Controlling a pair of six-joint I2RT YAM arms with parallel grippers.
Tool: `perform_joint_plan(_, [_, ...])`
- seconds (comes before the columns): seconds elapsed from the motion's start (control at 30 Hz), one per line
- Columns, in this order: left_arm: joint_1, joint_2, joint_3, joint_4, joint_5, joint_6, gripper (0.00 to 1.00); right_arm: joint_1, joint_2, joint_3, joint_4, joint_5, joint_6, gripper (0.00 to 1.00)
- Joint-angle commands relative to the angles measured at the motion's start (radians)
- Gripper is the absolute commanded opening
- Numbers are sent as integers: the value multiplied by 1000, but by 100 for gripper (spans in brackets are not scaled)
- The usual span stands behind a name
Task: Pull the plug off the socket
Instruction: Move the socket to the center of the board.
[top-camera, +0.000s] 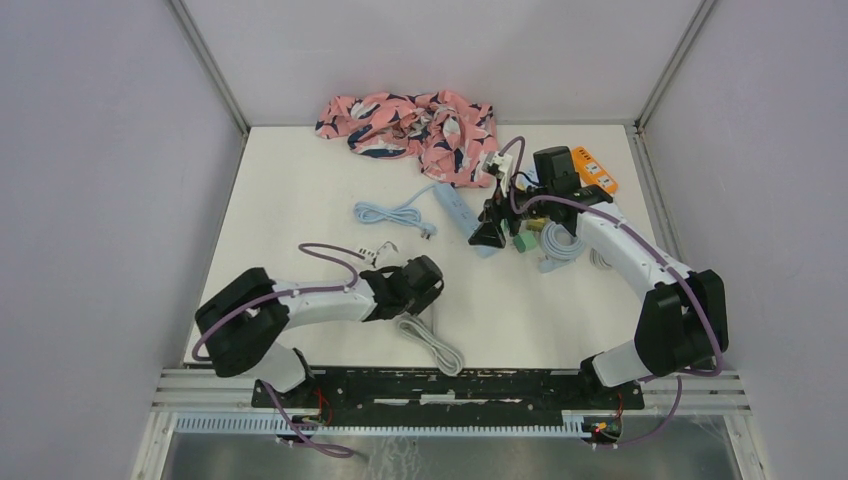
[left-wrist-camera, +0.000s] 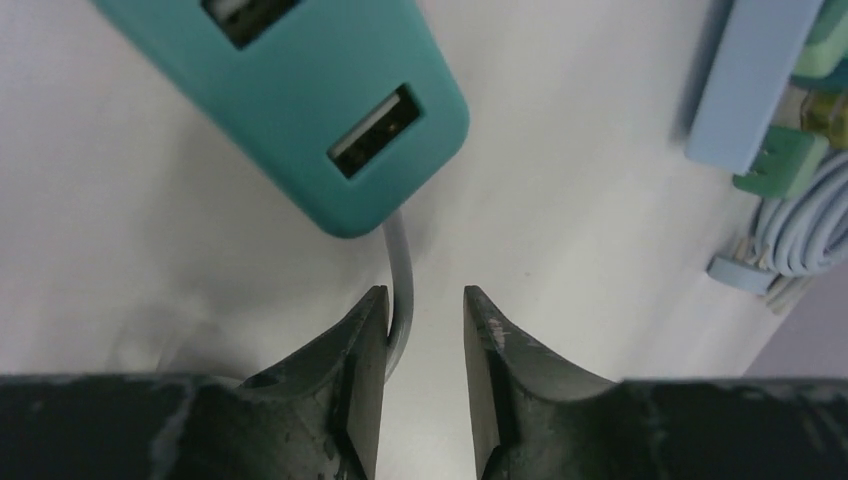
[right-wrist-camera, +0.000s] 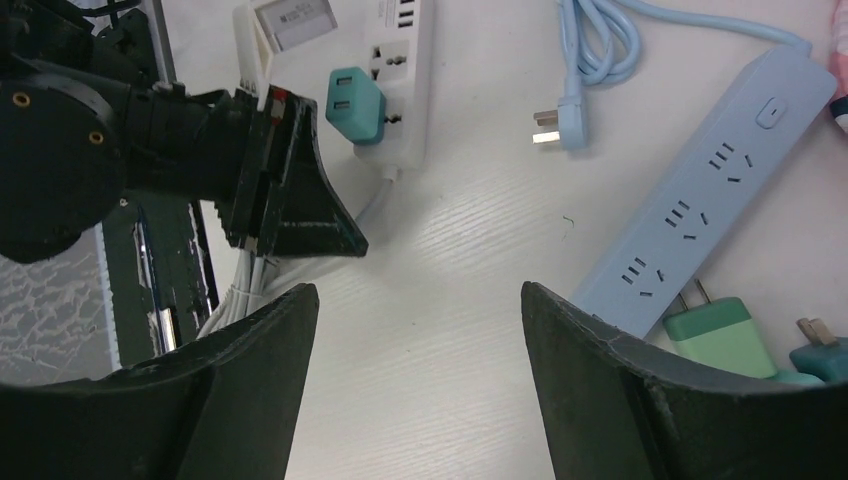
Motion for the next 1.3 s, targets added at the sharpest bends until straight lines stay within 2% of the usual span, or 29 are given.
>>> perform_joint_plan(0.0, [-38, 90, 95, 221, 70, 48, 44, -18, -15, 27, 2, -27, -23, 80])
perform_joint_plan(0.17, [-56, 117, 142, 283, 123, 171, 53, -38, -19, 30, -2, -28, -28, 80])
perform_joint_plan(0.47, [-67, -17, 92, 360, 121, 477, 59, -75, -41, 30, -5, -53, -28, 80])
perform_joint_plan(0.83, [-67, -211, -80, 663, 351, 898, 71, -78, -38, 20, 4, -83, -27, 79])
perform_joint_plan(1.17, [-64, -369, -91, 586, 349, 1161, 73, -78, -40, 12, 6, -113, -42, 79])
perform_joint_plan(1.27, [-62, -427, -86, 514, 278, 1242, 81, -78, -38, 7, 11, -131, -48, 79])
